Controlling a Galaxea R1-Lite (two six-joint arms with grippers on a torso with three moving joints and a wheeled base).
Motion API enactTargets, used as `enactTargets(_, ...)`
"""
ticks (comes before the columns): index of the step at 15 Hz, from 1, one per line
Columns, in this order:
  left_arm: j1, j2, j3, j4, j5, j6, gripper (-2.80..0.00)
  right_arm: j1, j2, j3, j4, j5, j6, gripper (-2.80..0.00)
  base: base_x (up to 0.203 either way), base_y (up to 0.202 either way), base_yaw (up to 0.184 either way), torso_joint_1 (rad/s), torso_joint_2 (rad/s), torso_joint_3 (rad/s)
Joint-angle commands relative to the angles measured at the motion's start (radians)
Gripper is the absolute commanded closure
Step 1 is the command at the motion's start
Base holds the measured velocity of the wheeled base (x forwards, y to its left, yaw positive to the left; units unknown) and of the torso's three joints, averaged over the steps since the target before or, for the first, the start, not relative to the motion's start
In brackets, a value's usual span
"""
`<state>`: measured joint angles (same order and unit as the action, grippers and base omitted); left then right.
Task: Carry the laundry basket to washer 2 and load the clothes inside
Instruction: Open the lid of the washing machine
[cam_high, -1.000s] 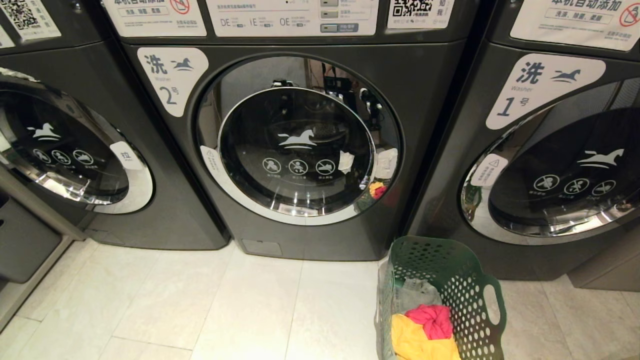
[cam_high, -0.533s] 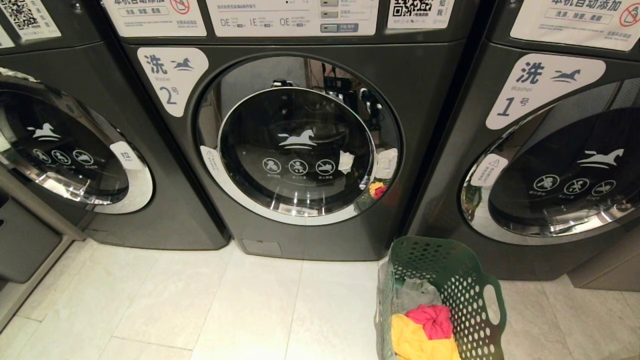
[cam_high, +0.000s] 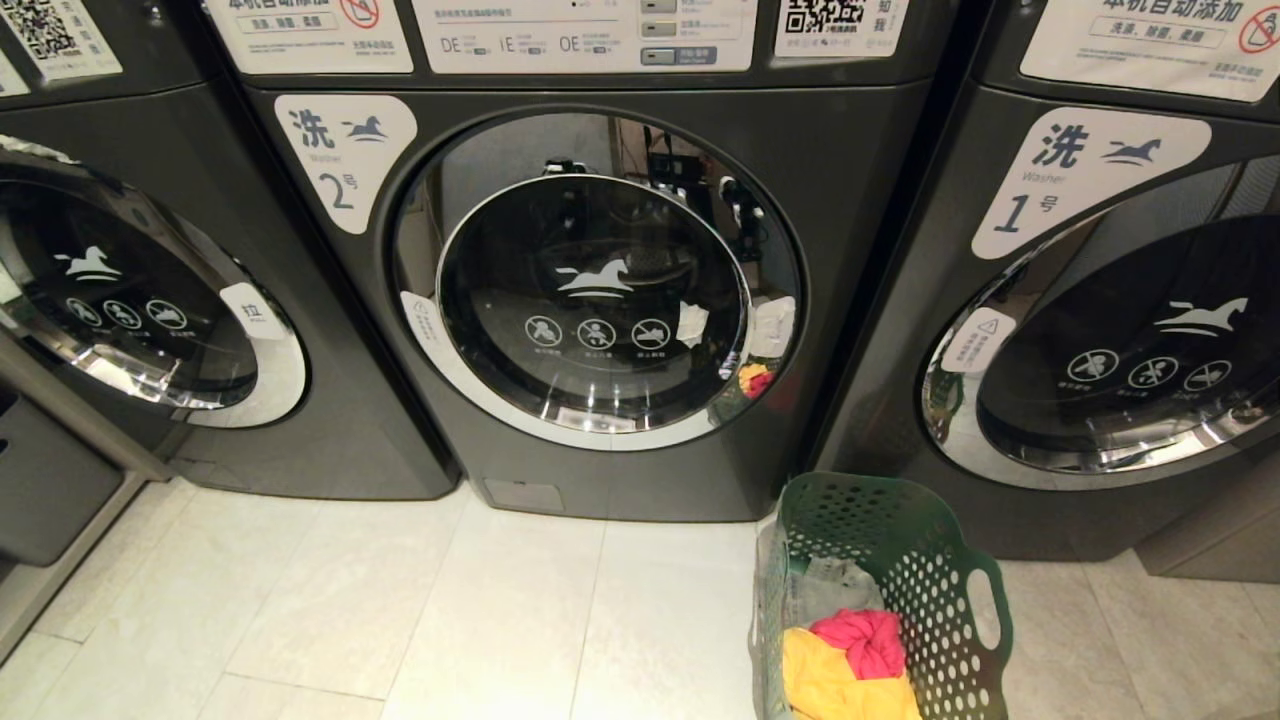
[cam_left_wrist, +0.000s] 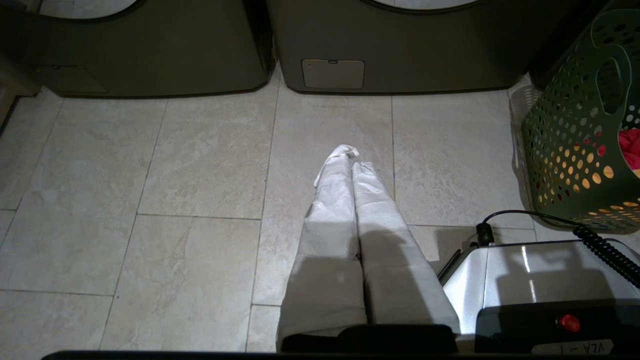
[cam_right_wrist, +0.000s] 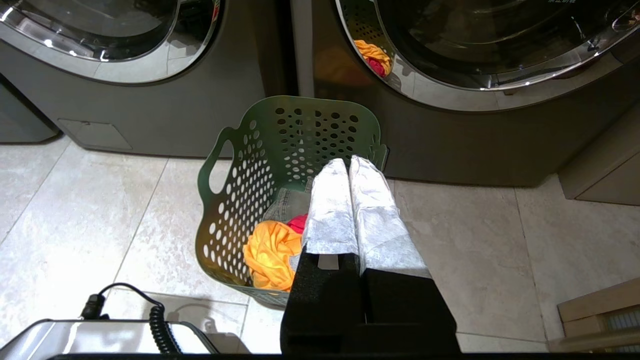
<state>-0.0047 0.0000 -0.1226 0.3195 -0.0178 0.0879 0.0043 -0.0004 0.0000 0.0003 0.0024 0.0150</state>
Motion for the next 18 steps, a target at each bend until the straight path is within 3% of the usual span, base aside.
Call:
enactTargets(1,0.000,0.002,-0.002,0.001,0.002,0.000,0.00,0.000,0.000,-0.001,0.000,0.001,0.001,0.00,0.000,0.000,0.000,0.000,0.00,0.000)
enactTargets(6,0.000,0.002,-0.001,0.001,0.004,-0.027,0.00,0.000,0.000,0.000,0.000,0.001,0.003,0.00,0.000,0.000,0.000,0.000,0.00,0.000)
enactTargets(8,0.000,0.002,0.000,0.001,-0.009,0.013,0.00,0.000,0.001,0.000,0.000,0.001,0.003,0.00,0.000,0.000,0.000,0.000,0.00,0.000)
enactTargets(15,0.000,0.002,0.000,0.001,-0.017,0.010,0.00,0.000,0.002,0.000,0.000,0.001,0.002,0.00,0.000,0.000,0.000,0.000,0.00,0.000)
enactTargets(18,0.000,0.002,-0.002,0.001,-0.014,0.010,0.00,0.000,0.002,0.000,0.000,0.001,0.002,0.00,-0.001,-0.129,-0.003,0.006,0.00,0.000)
